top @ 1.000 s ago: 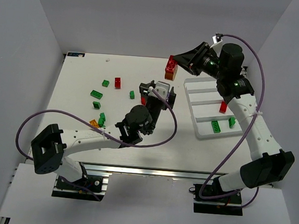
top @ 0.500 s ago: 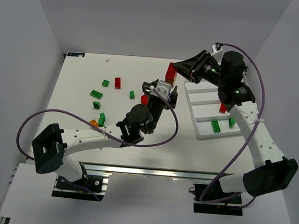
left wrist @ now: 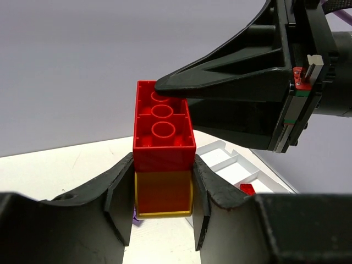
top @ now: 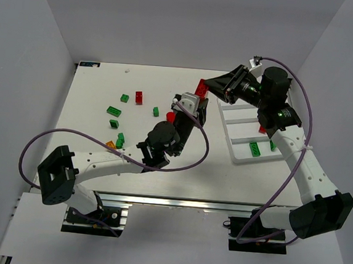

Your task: Sort the legos into containers by color

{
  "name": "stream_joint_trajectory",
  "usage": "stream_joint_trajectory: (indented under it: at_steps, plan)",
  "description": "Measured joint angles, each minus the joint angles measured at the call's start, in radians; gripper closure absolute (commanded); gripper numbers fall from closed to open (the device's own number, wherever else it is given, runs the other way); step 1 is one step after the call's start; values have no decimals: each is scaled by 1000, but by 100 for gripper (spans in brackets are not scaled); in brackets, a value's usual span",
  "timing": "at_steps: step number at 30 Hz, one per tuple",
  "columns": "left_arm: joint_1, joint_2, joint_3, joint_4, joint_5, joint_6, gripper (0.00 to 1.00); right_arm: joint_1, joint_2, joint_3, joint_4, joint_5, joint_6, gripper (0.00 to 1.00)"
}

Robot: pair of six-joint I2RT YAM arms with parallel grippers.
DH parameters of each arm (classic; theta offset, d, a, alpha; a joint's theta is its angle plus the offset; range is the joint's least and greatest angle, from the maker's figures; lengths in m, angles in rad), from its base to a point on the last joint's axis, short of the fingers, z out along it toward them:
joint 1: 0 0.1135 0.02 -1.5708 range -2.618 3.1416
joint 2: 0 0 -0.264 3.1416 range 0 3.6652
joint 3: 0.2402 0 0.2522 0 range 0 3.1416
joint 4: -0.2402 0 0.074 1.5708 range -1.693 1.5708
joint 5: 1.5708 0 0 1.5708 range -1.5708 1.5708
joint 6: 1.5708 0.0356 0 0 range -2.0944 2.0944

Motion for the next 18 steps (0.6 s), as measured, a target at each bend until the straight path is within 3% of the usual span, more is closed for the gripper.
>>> stream_joint_trajectory:
  at_steps: [2,5,6,7,18]
  plan:
    - [0,-2,-2,0,0,-4,66,0,0,0,0,0,6,100]
    - [0,-3,-2,0,0,-5,86,0,0,0,-3,1,14,100]
    - [1,-3,-3,0,0,-5,86,0,0,0,-3,1,14,100]
    - [2,-3,-3,0,0,-5,93,0,0,0,-5,1,18,100]
    - [14,-9,-12,11,5,-14,96,-14,34,30,-24,-34,89,100]
